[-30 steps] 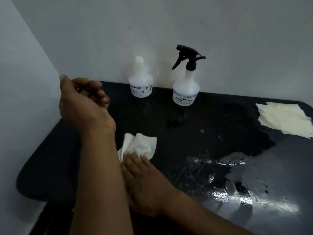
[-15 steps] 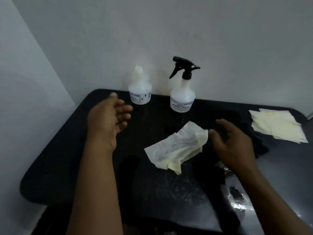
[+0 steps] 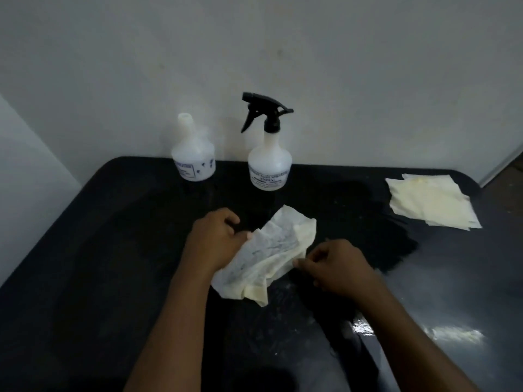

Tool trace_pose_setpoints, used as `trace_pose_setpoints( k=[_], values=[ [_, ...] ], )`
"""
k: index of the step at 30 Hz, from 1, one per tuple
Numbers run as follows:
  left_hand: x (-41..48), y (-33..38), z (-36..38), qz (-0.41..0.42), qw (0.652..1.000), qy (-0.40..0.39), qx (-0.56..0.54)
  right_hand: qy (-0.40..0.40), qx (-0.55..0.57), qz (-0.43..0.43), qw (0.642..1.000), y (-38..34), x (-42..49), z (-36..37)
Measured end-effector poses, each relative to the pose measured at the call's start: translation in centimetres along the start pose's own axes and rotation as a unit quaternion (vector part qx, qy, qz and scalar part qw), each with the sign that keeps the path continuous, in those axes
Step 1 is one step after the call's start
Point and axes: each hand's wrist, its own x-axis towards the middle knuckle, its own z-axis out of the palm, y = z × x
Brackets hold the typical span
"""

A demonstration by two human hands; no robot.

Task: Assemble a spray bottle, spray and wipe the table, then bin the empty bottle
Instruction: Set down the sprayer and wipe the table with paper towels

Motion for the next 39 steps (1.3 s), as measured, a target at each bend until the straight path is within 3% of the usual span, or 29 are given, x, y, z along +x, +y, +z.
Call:
trace_pose_setpoints(
  k=[9,13,17,22,25,30,33,37,39],
  values=[
    [-0.5,1.6,1.9,-0.026,0.999,-0.029,0.030,0.033,-0.046,-0.064,0.996,-1.5,2.0,0.8],
    [-0.9,2.0,2.0,-0.040,0.995,-0.086,0.003,0.064,0.103,-0.055,0.991,-1.4,2.7,-0.2],
    [-0.3,2.3,1.0,-0.068,0.981,-0.020,-0.181,0.034,0.369,-0.002,0.929,-1.6,3.1,-1.2],
    [-0.1,2.8,-0.4,-0.080,0.920,0.068,-0.377,0.048,0.533,-0.063,0.843,-1.9,3.4,-2.6],
    [-0.2,2.9,-0.9,-0.053,0.909,0.077,-0.405,0.026,0.581,-0.111,0.806,-1.7,3.3,-3.4],
    [-0.4,3.3,-1.3,0.040,0.911,0.068,-0.404,-0.026,0.475,-0.193,0.858,-1.6,3.1,-3.8],
    [-0.5,3.2,-1.8,0.056,0.885,0.048,-0.460,-0.034,0.396,-0.214,0.893,-1.8,3.0,-3.4],
    [-0.3,2.8,-2.2,0.060,0.874,0.030,-0.481,-0.003,0.306,-0.209,0.929,-1.6,3.2,-3.3],
    [-0.3,2.6,-2.2,0.060,0.890,0.031,-0.451,0.021,0.274,-0.209,0.939,-1.3,3.3,-3.6]
  ],
)
